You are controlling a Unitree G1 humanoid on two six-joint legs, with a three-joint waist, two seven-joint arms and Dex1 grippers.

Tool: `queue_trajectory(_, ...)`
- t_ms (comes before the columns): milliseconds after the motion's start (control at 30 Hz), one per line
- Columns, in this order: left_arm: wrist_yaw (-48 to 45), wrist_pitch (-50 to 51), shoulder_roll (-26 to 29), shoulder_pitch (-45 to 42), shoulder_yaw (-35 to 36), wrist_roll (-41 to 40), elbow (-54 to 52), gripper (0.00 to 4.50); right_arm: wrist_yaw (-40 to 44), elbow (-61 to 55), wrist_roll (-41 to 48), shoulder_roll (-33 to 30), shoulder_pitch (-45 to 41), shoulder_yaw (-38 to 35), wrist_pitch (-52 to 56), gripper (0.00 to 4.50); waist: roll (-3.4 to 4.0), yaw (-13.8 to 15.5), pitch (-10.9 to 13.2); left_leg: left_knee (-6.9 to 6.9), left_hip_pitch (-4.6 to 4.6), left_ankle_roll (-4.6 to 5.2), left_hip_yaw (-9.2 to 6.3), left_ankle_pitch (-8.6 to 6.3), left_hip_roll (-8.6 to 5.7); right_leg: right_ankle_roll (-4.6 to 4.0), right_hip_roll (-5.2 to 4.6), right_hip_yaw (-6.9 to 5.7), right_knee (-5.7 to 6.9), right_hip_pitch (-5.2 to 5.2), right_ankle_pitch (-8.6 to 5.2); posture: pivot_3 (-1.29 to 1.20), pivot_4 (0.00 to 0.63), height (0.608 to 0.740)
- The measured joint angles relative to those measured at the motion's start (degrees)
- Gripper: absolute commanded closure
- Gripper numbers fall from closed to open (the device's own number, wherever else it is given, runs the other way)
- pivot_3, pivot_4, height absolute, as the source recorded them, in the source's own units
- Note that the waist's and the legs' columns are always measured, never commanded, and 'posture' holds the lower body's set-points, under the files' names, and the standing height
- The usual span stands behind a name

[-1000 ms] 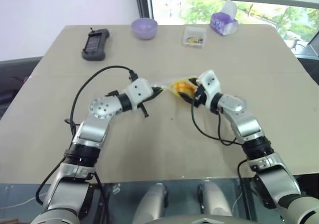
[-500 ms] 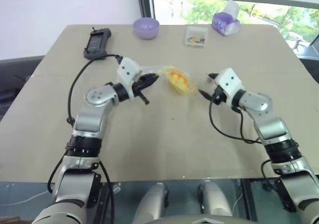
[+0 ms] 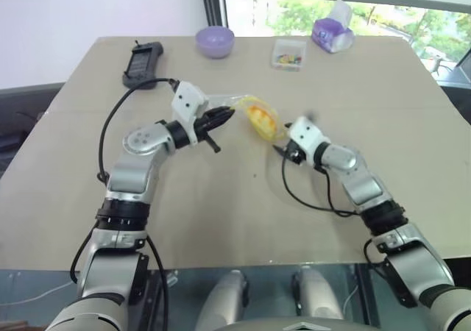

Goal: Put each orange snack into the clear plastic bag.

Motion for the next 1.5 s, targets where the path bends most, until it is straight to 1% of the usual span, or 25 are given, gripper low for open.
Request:
queue_trajectory(33, 0.0, 0.1, 0.0, 0.0, 0.0, 0.0, -0.1, 4.50, -0.8, 1.4, 0.0, 0.5, -0.5, -0.1, -0.2, 2.83, 0.00, 0.0, 0.0, 0.00, 0.00, 0.00, 0.00, 0.00, 0.00, 0.00, 0.00, 0.00, 0.00, 0.00, 0.00, 0.00, 0.150, 0.740)
queue_trajectory(67, 0.1, 0.1, 0.0, 0.0, 0.0, 0.0, -0.2, 4.50, -1.6, 2.7, 0.0, 0.8, -1.0, -0.2, -0.6, 3.46, 0.00, 0.0, 0.0, 0.00, 0.00, 0.00, -0.01, 0.00, 0.00, 0.00, 0.00, 0.00, 0.00, -0.01, 0.00, 0.00, 0.150, 0.740)
queue_trajectory(100, 0.1, 0.2, 0.0, 0.1, 0.0, 0.0, -0.4, 4.50, -1.9, 3.4, 0.0, 0.8, -1.2, -0.2, -0.9, 3.86, 0.00, 0.0, 0.0, 0.00, 0.00, 0.00, 0.00, 0.00, 0.00, 0.00, 0.00, 0.00, 0.00, -0.01, 0.00, 0.00, 0.150, 0.740)
queue_trajectory(133, 0.2, 0.2, 0.1, 0.1, 0.0, 0.0, -0.6, 4.50, -2.0, 4.0, 0.0, 0.7, -1.5, -0.3, -1.3, 4.48, 0.00, 0.0, 0.0, 0.00, 0.00, 0.00, 0.00, 0.00, 0.00, 0.00, 0.00, 0.00, 0.00, -0.01, 0.00, 0.00, 0.150, 0.740)
queue_trajectory(233, 0.6, 0.3, 0.1, 0.2, 0.0, 0.0, -1.0, 4.50, -1.8, 4.1, 0.0, -0.3, -1.7, -0.7, -2.1, 4.48, 0.00, -0.1, 0.0, 0.00, 0.00, 0.00, 0.00, 0.00, 0.00, 0.00, 0.00, 0.00, 0.00, -0.01, 0.00, 0.00, 0.150, 0.740)
queue_trajectory(367, 0.6, 0.5, 0.2, 0.1, 0.0, -0.1, -1.0, 4.50, 0.2, 3.2, 0.1, -5.4, -3.3, -2.1, -2.5, 4.48, 0.01, 0.0, 0.0, 0.00, -0.01, 0.00, 0.00, 0.00, -0.02, 0.00, -0.01, 0.00, -0.01, -0.01, 0.00, 0.00, 0.150, 0.740)
queue_trajectory(400, 0.6, 0.6, 0.2, -0.1, 0.0, -0.1, -0.9, 4.50, 1.5, 2.8, 0.3, -6.9, -4.5, -2.3, -2.5, 4.48, 0.02, 0.0, 0.0, 0.00, -0.03, 0.00, 0.01, 0.00, -0.02, 0.00, -0.01, 0.00, -0.01, -0.01, 0.00, 0.00, 0.150, 0.740)
queue_trajectory(433, -0.1, 1.2, 0.1, -1.1, -0.1, -0.8, -0.2, 4.50, 3.9, 2.5, 0.5, -9.7, -6.9, -2.5, -3.0, 4.48, 0.02, 0.0, 0.0, 0.00, -0.03, 0.00, 0.01, 0.00, -0.02, 0.00, -0.01, 0.00, 0.00, -0.02, 0.00, 0.00, 0.150, 0.740)
queue_trajectory(467, -0.3, 1.5, 0.1, -1.5, -0.1, -1.1, 0.0, 4.50, 4.5, 2.3, 0.6, -10.6, -8.0, -2.9, -3.2, 4.48, 0.02, 0.0, 0.0, 0.00, -0.03, 0.00, 0.01, 0.00, -0.02, 0.00, 0.00, -0.01, -0.01, -0.02, 0.00, 0.00, 0.150, 0.740)
queue_trajectory(533, -2.6, 2.6, 0.2, -4.4, -0.1, -2.3, 1.8, 4.50, 8.6, 3.1, 0.7, -14.6, -12.5, -3.2, -5.2, 4.48, 0.03, -0.1, 0.0, -0.01, -0.06, 0.00, 0.00, 0.00, -0.02, 0.00, 0.00, -0.05, -0.03, -0.03, 0.00, 0.00, 0.150, 0.740)
queue_trajectory(600, -5.6, 3.1, 0.3, -8.4, -0.7, -3.0, 4.9, 4.50, 14.6, 5.9, 1.1, -17.9, -17.3, -3.1, -7.1, 4.48, 0.02, -0.1, 0.0, -0.01, -0.06, 0.01, 0.01, 0.00, -0.02, 0.00, 0.00, -0.06, -0.06, 0.00, 0.00, 0.00, 0.150, 0.740)
queue_trajectory(700, -9.1, 3.9, 0.5, -13.2, -1.1, -3.4, 9.6, 4.50, 24.4, 9.2, 1.6, -21.0, -20.7, -1.6, -9.5, 4.48, 0.00, -0.3, 0.0, -0.02, -0.05, 0.01, 0.03, -0.01, -0.02, 0.01, -0.01, -0.06, -0.12, 0.03, 0.00, 0.00, 0.150, 0.740)
queue_trajectory(767, -11.8, 4.2, 0.5, -14.3, -1.6, -3.4, 11.6, 4.50, 31.0, 10.7, 2.1, -21.8, -20.8, -0.1, -10.1, 4.48, 0.01, -0.5, 0.0, -0.02, -0.08, 0.01, 0.04, -0.01, -0.02, 0.01, -0.01, -0.06, -0.13, 0.01, 0.00, 0.00, 0.150, 0.740)
queue_trajectory(800, -13.7, 5.5, 0.3, -14.4, -2.0, -3.6, 12.5, 4.50, 36.4, 11.4, 3.0, -22.1, -20.8, 0.8, -10.0, 4.48, 0.01, -0.8, 0.1, -0.02, -0.11, 0.01, 0.04, -0.01, -0.02, 0.01, -0.01, -0.05, -0.10, -0.04, 0.00, 0.00, 0.150, 0.740)
queue_trajectory(833, -14.0, 5.6, 0.3, -14.4, -2.1, -3.7, 12.6, 4.50, 37.0, 11.5, 3.1, -22.1, -20.8, 0.9, -10.0, 4.48, 0.01, -0.9, 0.1, -0.02, -0.11, 0.01, 0.04, -0.01, -0.02, 0.01, -0.01, -0.05, -0.10, -0.05, 0.00, 0.00, 0.150, 0.740)
queue_trajectory(900, -16.2, 8.7, 0.0, -14.7, -2.2, -5.7, 12.6, 4.50, 42.7, 11.6, 4.5, -23.1, -20.8, 0.9, -9.9, 4.48, 0.01, -0.8, 0.1, -0.01, -0.14, 0.01, -0.01, -0.01, -0.01, 0.01, -0.01, -0.08, -0.09, -0.08, 0.00, 0.00, 0.150, 0.740)
queue_trajectory(1000, -16.5, 11.1, -0.4, -16.5, -1.6, -7.0, 12.6, 4.50, 47.1, 12.2, 5.7, -23.3, -21.2, 0.9, -9.8, 4.48, 0.01, -0.7, 0.1, 0.05, -0.15, 0.01, -0.03, -0.01, -0.01, 0.01, -0.01, -0.10, -0.07, -0.06, 0.00, 0.00, 0.150, 0.740)
queue_trajectory(1100, -17.7, 12.8, -0.3, -17.2, -1.1, -8.0, 12.4, 4.50, 49.2, 15.5, 6.7, -23.4, -23.5, 0.5, -9.0, 4.48, 0.02, -0.7, 0.1, 0.05, -0.14, 0.01, -0.02, 0.00, -0.01, 0.01, -0.01, -0.08, -0.05, -0.07, 0.00, 0.00, 0.150, 0.740)
queue_trajectory(1233, -18.7, 12.5, -0.2, -16.1, -1.3, -7.8, 11.7, 4.50, 49.7, 20.2, 6.8, -23.6, -27.9, -0.3, -9.1, 4.48, 0.05, -0.6, 0.1, 0.04, -0.17, 0.00, -0.05, 0.00, 0.00, 0.01, -0.02, -0.11, -0.07, -0.10, 0.00, 0.00, 0.150, 0.740)
queue_trajectory(1333, -20.8, 13.5, -0.1, -14.4, -1.4, -9.4, 7.2, 4.50, 51.6, 20.1, 7.8, -23.7, -28.3, -0.4, -9.0, 4.48, 0.05, -0.6, 0.1, 0.04, -0.22, 0.00, -0.06, 0.00, 0.00, 0.01, -0.05, -0.11, -0.11, -0.11, 0.00, 0.00, 0.150, 0.740)
queue_trajectory(1367, -20.4, 13.4, -0.4, -14.6, -1.3, -9.6, 7.2, 4.50, 51.6, 21.2, 7.9, -23.6, -28.8, -0.4, -9.0, 4.48, 0.07, -0.5, 0.1, 0.05, -0.25, 0.00, -0.05, 0.00, -0.02, 0.01, -0.08, -0.11, -0.10, -0.14, 0.00, 0.00, 0.150, 0.740)
queue_trajectory(1400, -18.4, 12.4, -0.7, -16.3, -1.1, -8.7, 9.9, 4.50, 52.1, 22.4, 8.5, -23.6, -29.8, -1.0, -8.3, 4.48, 0.10, -0.4, 0.2, 0.10, -0.26, 0.00, -0.09, 0.00, -0.04, 0.01, -0.08, -0.14, -0.06, -0.14, 0.00, 0.00, 0.150, 0.740)
queue_trajectory(1467, -18.0, 12.1, 0.0, -16.4, -1.1, -7.9, 10.1, 4.50, 53.6, 20.5, 9.8, -24.0, -29.5, -1.7, -7.4, 4.48, 0.10, -0.3, 0.2, 0.09, -0.25, 0.00, -0.11, 0.00, -0.03, 0.01, -0.06, -0.18, -0.07, -0.11, 0.00, 0.00, 0.150, 0.740)
queue_trajectory(1500, -19.5, 13.0, 1.2, -14.9, -1.2, -8.5, 7.7, 4.50, 54.6, 18.2, 10.5, -24.6, -28.3, -1.8, -7.5, 4.48, 0.10, -0.4, 0.2, 0.06, -0.25, 0.00, -0.10, 0.00, -0.02, 0.01, -0.06, -0.17, -0.09, -0.12, 0.00, 0.00, 0.150, 0.740)
